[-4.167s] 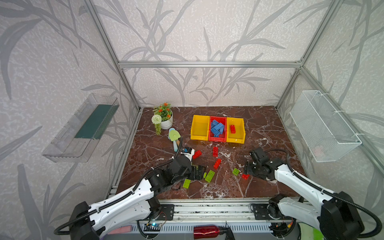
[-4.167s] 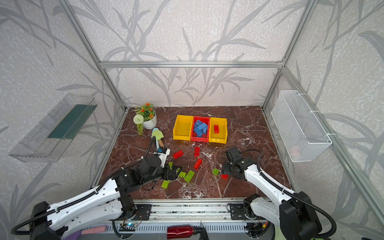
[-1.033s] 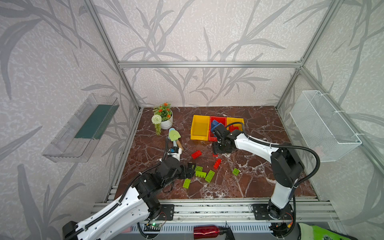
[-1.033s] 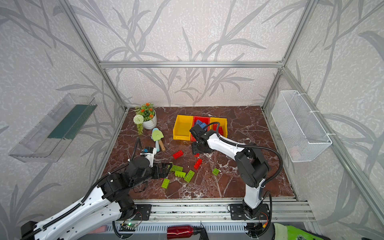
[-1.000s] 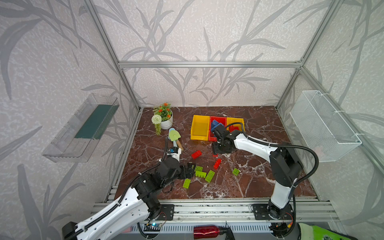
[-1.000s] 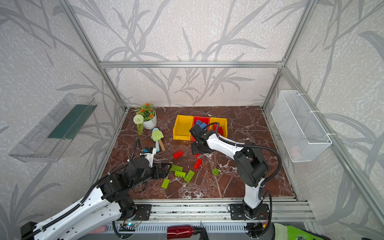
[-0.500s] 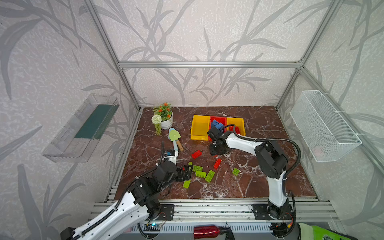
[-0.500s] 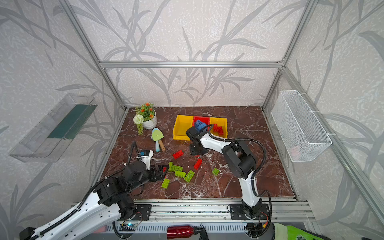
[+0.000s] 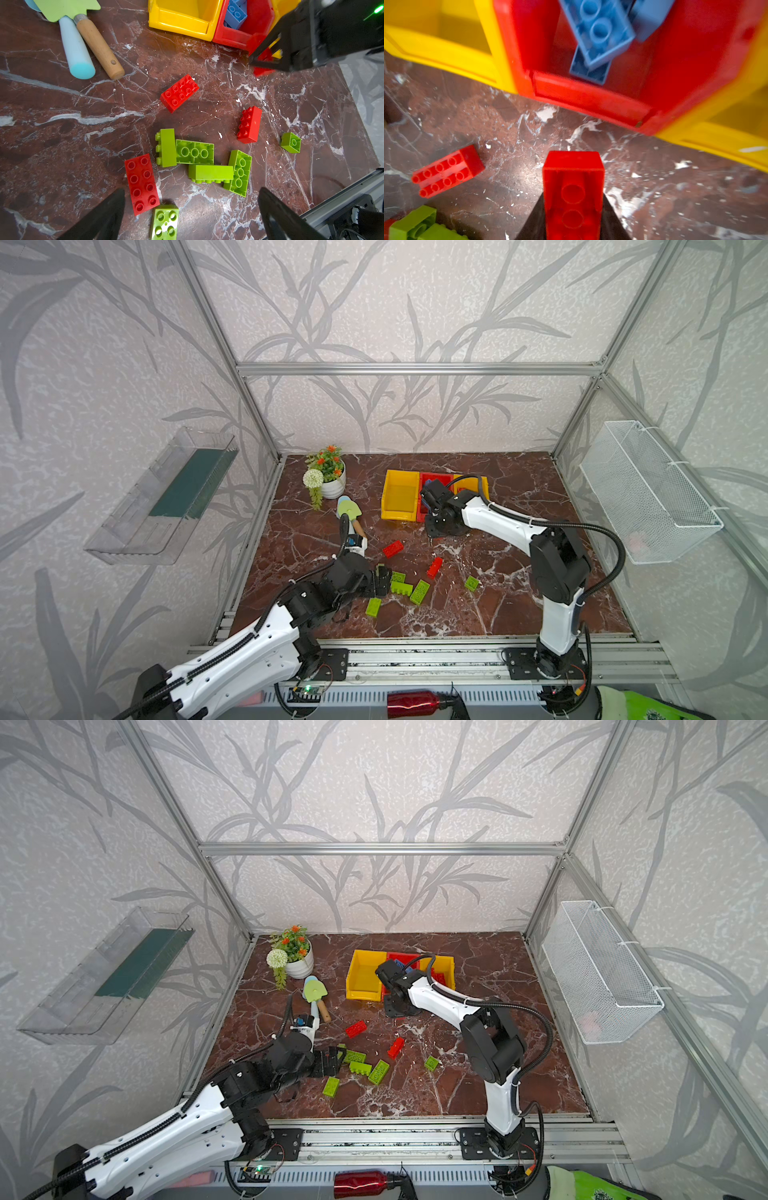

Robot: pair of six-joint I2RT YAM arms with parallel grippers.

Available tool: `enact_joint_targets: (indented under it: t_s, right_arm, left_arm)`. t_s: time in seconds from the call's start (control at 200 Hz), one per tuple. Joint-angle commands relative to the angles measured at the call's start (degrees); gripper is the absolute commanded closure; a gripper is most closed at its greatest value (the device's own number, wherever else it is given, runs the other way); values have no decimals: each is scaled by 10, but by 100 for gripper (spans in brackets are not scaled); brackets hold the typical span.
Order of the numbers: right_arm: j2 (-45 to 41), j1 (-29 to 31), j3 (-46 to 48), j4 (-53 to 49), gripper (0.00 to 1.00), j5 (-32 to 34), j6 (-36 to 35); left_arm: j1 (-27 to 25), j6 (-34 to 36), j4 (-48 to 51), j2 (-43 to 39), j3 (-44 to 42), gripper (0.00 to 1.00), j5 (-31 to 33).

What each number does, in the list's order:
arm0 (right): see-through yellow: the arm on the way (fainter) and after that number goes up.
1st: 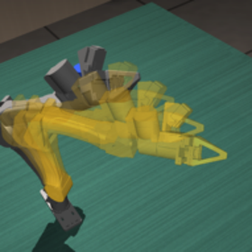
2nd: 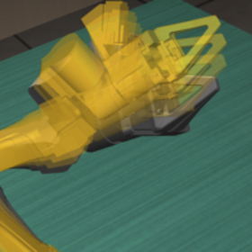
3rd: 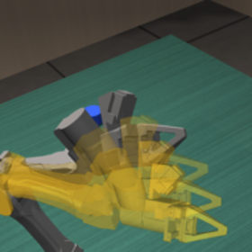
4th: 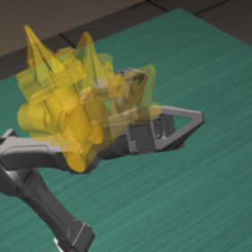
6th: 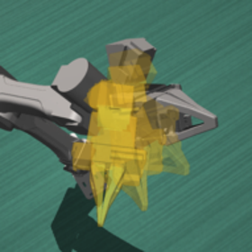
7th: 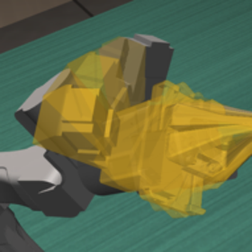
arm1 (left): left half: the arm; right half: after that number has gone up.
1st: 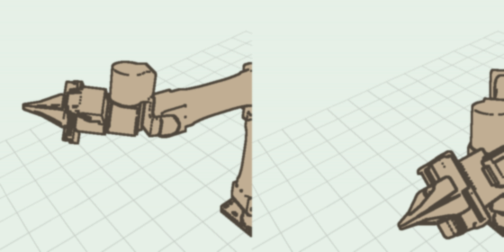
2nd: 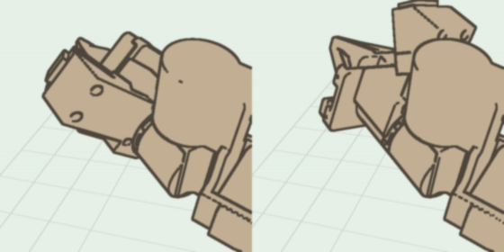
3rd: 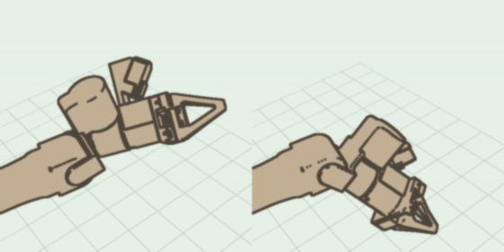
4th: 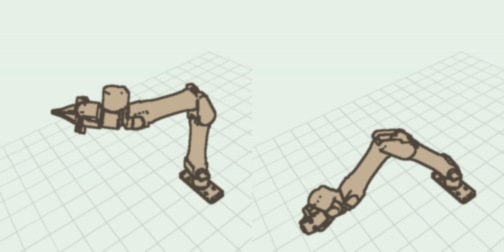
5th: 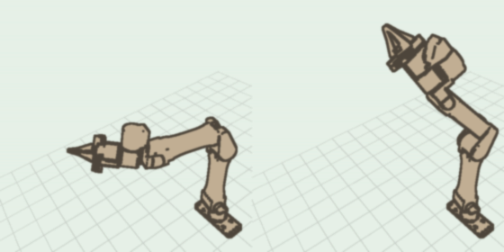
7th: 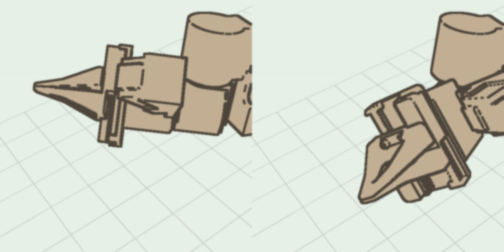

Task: Sort the legos into containers by color
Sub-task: 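Lift the red brick with the right gripper and drop it into the yellow bin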

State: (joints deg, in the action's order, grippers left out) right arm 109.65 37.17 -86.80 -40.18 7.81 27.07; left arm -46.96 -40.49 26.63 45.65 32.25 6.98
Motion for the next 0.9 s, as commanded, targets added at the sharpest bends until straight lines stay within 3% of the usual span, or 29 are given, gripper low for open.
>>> enact_joint_targets:
  t_s: [0.0,0.295,0.46,0.585,0.635,0.705,0.75,0.895]
  right_arm:
    - [-33,-31,-20,-13,76,70,-43]
    - [29,-135,-86,10,75,27,-81]
    - [93,-166,-140,12,75,-5,-84]
    - [137,-177,-184,-1,73,-27,-91]
    - [154,-180,-207,-13,67,-31,-95]
    - [172,-184,-240,-42,44,-36,-100]
    - [173,-184,-245,-43,36,-33,-102]
    - [140,-184,-225,-32,28,-36,-99]
  left_arm:
    - [0,16,-33,38,36,1,1]
    - [3,42,-63,214,136,1,-17]
    - [6,66,-37,314,222,1,-42]
    - [9,73,-38,345,247,1,-44]
    - [10,75,-36,349,252,1,-42]
    - [13,79,-32,350,255,1,-39]
    - [15,79,-28,347,256,1,-37]
    - [18,79,-26,330,251,1,-33]
